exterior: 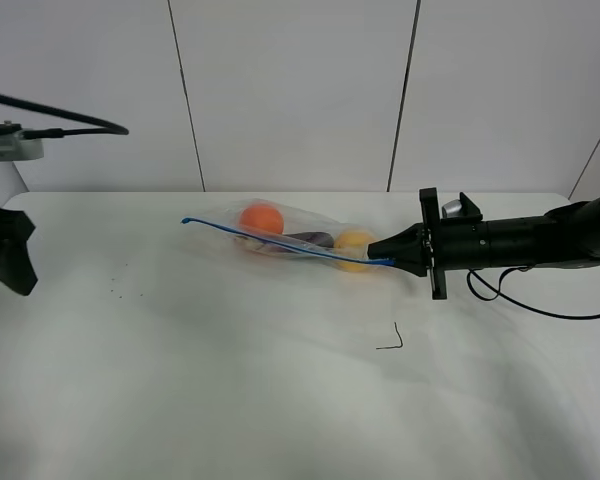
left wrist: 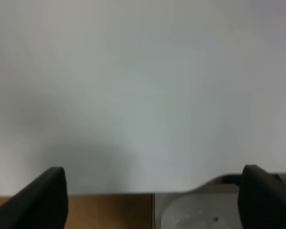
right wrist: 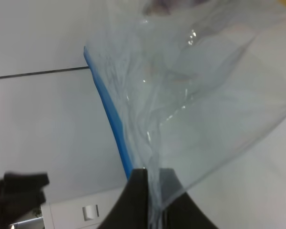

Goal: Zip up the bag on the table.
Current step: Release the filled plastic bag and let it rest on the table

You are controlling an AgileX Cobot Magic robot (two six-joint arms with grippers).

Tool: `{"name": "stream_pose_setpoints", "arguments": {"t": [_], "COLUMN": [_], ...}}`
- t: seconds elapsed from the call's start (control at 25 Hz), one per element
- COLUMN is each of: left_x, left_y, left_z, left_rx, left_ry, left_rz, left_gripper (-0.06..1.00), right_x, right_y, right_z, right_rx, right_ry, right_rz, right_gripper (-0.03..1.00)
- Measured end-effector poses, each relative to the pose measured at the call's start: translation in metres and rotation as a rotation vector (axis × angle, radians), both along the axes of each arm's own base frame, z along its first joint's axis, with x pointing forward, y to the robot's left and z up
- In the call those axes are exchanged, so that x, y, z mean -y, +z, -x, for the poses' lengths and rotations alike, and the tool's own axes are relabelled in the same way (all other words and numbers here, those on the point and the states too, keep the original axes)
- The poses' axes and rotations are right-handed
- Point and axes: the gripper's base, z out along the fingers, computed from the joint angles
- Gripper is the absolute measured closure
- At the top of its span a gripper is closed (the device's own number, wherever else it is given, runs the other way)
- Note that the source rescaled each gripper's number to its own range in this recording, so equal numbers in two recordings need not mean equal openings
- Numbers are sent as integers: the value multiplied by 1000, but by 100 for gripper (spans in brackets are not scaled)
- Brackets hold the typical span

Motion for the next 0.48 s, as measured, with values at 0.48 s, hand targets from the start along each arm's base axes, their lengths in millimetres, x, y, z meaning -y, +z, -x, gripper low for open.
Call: {"name": "stream_pose_setpoints", "arguments": {"t": [0.48], "left_x": [-3], "left_y": [-29], "left_z": [135], "left_rx": [285], "left_ry": [-5], "left_rz": [8], "left_gripper": [0], "right_x": [0], "right_y": [0], "right_z": [1], "right_rx": [0], "right_ry": [8], "right_rz": [5], "right_gripper": [97]}}
